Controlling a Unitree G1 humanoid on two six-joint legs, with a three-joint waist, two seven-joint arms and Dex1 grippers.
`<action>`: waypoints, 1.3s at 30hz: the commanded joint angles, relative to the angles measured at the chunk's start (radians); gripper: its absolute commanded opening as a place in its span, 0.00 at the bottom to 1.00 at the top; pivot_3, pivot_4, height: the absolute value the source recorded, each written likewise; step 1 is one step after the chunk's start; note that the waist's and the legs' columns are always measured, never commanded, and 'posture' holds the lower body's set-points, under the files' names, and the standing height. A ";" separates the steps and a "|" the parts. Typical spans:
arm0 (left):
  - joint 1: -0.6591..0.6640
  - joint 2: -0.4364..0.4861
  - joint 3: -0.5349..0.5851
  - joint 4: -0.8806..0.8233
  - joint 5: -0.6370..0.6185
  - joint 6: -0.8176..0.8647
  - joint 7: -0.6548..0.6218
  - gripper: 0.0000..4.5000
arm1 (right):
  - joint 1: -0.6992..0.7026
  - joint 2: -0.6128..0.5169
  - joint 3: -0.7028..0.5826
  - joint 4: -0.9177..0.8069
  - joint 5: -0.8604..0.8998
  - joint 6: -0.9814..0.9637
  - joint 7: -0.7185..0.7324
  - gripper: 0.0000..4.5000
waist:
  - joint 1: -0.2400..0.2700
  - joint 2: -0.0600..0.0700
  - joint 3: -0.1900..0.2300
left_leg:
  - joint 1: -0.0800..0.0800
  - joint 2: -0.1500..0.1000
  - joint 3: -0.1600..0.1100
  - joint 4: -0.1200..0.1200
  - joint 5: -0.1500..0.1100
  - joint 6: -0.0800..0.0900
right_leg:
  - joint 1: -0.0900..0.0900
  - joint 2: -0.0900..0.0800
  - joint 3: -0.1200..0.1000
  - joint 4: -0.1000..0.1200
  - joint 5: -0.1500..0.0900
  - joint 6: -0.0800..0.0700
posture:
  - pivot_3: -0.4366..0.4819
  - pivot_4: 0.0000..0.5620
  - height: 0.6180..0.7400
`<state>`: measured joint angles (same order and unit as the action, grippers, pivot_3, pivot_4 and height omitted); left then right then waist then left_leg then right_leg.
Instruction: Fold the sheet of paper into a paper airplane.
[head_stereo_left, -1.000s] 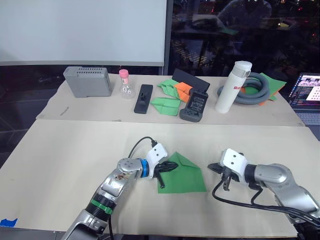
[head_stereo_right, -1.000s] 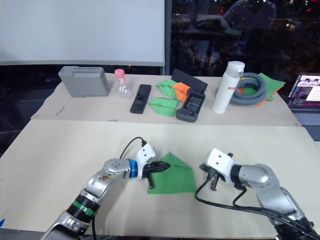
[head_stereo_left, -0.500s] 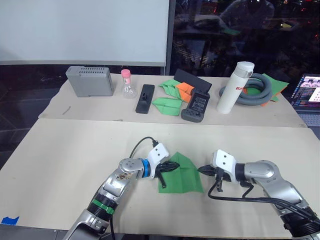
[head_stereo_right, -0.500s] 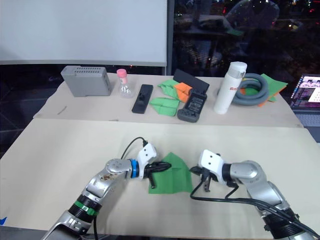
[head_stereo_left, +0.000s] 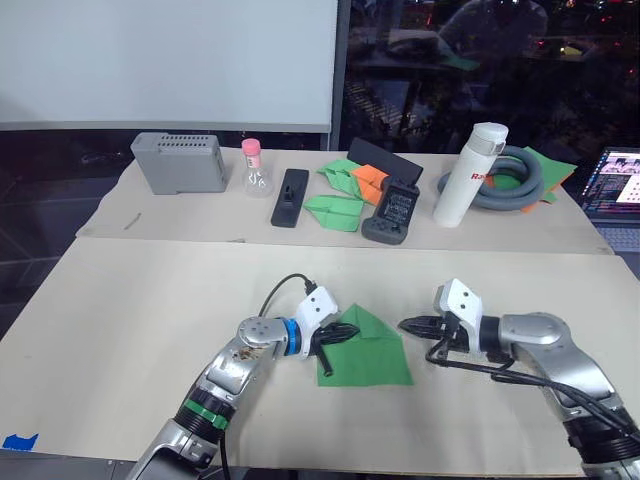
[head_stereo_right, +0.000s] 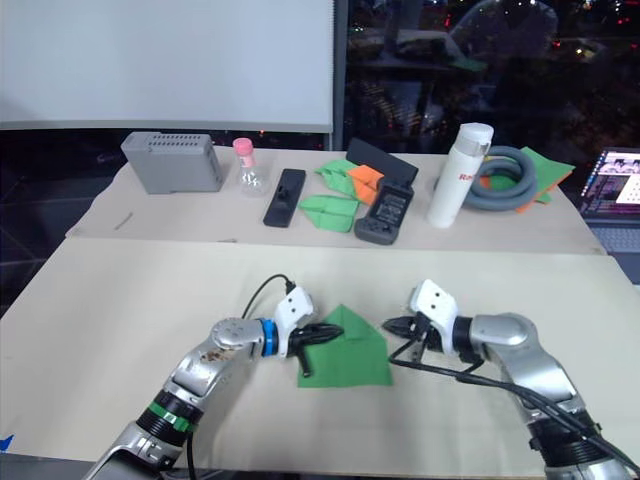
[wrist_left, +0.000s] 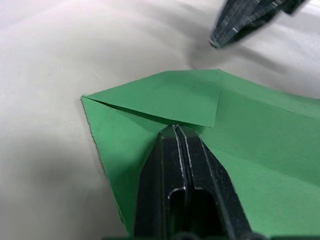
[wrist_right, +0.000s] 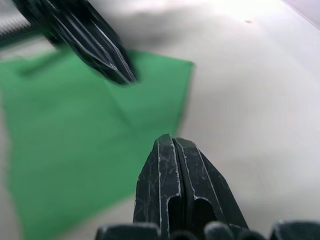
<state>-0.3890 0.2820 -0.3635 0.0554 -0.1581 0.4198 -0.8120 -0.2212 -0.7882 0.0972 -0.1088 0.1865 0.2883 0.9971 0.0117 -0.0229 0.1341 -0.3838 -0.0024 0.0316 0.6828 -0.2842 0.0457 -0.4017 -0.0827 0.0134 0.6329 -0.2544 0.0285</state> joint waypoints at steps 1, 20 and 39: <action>0.024 0.022 -0.015 0.029 0.032 0.026 0.006 0.00 | 0.004 -0.063 -0.004 -0.032 -0.035 -0.053 0.045 0.01 | 0.000 0.000 0.000 | 0.000 0.000 0.000 0.000 0.000 0.000 | 0.000 0.000 0.000 0.000 0.000 0.000 | 0.48 0.27 1.00; 0.004 0.023 -0.043 0.046 0.037 0.010 -0.032 0.00 | 0.528 0.092 -0.116 -0.494 0.279 0.358 -0.202 0.01 | -0.001 0.000 0.000 | 0.003 0.001 -0.003 0.000 0.000 0.000 | 0.006 -0.003 -0.002 -0.002 0.000 0.000 | 0.48 0.27 1.00; -0.012 0.020 -0.052 0.075 0.043 -0.017 -0.063 0.00 | 0.526 0.240 -0.135 -0.530 0.303 0.402 -0.408 0.01 | 0.000 -0.001 -0.001 | 0.010 0.001 -0.003 -0.001 -0.001 0.001 | 0.013 -0.004 -0.002 -0.004 -0.001 0.001 | 0.48 0.27 1.00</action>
<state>-0.4206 0.2984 -0.3914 0.1000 -0.1379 0.3895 -0.8673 0.3096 -0.5486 -0.0126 -0.6105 0.4778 0.6879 0.6032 0.0116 -0.0237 0.1334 -0.3737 -0.0015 0.0288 0.6819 -0.2850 0.0465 -0.3891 -0.0867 0.0115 0.6293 -0.2550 0.0293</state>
